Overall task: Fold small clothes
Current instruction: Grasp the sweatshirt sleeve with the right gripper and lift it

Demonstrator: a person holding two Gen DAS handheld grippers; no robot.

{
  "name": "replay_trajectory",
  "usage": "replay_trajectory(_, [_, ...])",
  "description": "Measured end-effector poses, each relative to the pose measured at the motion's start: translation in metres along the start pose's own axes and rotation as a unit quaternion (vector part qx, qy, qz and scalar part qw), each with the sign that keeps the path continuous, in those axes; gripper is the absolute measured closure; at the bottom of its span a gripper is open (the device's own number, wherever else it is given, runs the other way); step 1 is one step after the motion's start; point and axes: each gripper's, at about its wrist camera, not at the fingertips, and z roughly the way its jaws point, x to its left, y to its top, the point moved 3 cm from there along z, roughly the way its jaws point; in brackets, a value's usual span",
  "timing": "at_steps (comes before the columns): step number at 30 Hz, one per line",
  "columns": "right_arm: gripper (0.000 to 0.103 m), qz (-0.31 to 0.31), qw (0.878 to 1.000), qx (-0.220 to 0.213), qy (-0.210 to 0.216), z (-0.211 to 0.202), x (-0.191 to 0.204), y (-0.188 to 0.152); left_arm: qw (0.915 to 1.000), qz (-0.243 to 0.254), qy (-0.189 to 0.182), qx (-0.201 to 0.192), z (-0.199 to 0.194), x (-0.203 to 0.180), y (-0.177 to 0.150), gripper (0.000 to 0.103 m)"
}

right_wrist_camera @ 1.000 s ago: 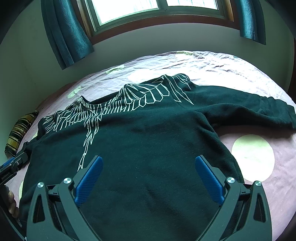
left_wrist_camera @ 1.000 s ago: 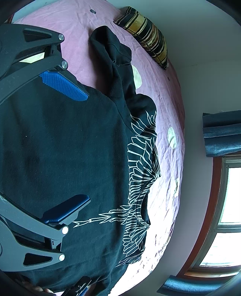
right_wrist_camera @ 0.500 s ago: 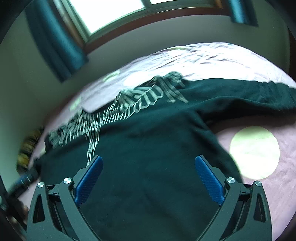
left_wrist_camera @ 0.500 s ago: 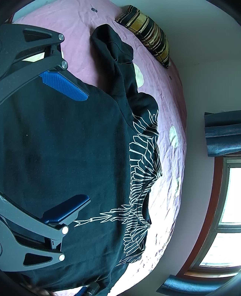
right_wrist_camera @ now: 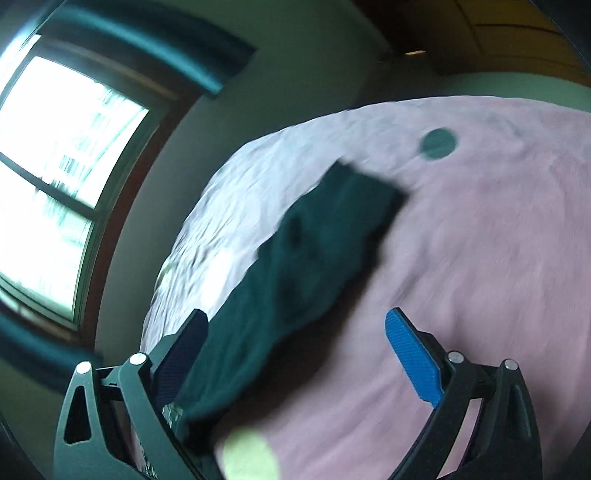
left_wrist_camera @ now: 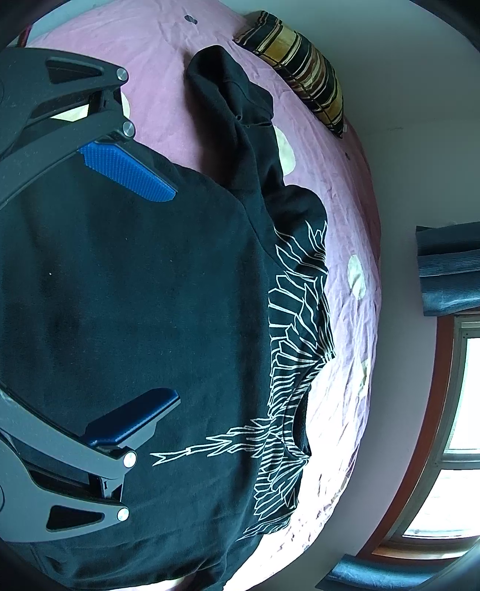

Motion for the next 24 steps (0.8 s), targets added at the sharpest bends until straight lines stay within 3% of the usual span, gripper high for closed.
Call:
replay_trajectory(1, [0.034,0.007,1.000,0.002,-0.003,0.004,-0.006,0.006,1.0000,-0.003,0.002,0.002,0.002,0.000,0.000,0.002])
replay_trajectory(2, [0.043,0.021,1.000,0.010,-0.001,0.012,-0.016,0.017,1.0000,-0.005,0.002,0.005,0.004,0.001,0.001,0.002])
replay_trajectory(5, [0.043,0.053,0.998,0.027,0.000,0.032,-0.032,0.035,0.9999,-0.006,0.002,0.013,0.009,-0.002,0.001,0.002])
replay_trajectory(10, [0.043,0.081,0.997,0.007,0.008,0.040,-0.030,0.050,0.9998,0.005,0.005,0.017,0.011,-0.010,0.002,0.002])
replay_trajectory(12, [0.049,0.061,0.998,0.008,-0.001,0.047,-0.025,0.056,0.9998,0.007,0.005,0.017,0.012,-0.013,0.002,0.002])
replay_trajectory(14, [0.087,0.033,0.999,0.014,-0.024,0.049,-0.024,0.060,0.9998,0.008,0.003,0.019,0.013,-0.016,0.002,0.002])
replay_trajectory(16, [0.091,0.046,0.999,0.017,-0.004,0.049,-0.033,0.063,0.9997,0.009,0.002,0.021,0.014,-0.019,0.002,0.002])
replay_trajectory(20, [0.099,0.064,0.997,-0.032,-0.006,0.019,-0.059,0.075,0.9998,0.008,0.003,0.019,0.012,-0.016,0.001,0.002])
replay_trajectory(22, [0.099,0.095,0.995,-0.011,0.005,0.026,-0.075,0.072,0.9998,0.009,0.004,0.018,0.014,-0.014,0.001,0.002])
replay_trajectory(24, [0.099,0.093,0.995,-0.019,0.010,0.025,-0.071,0.071,0.9997,0.008,0.005,0.022,0.016,-0.010,0.002,0.002])
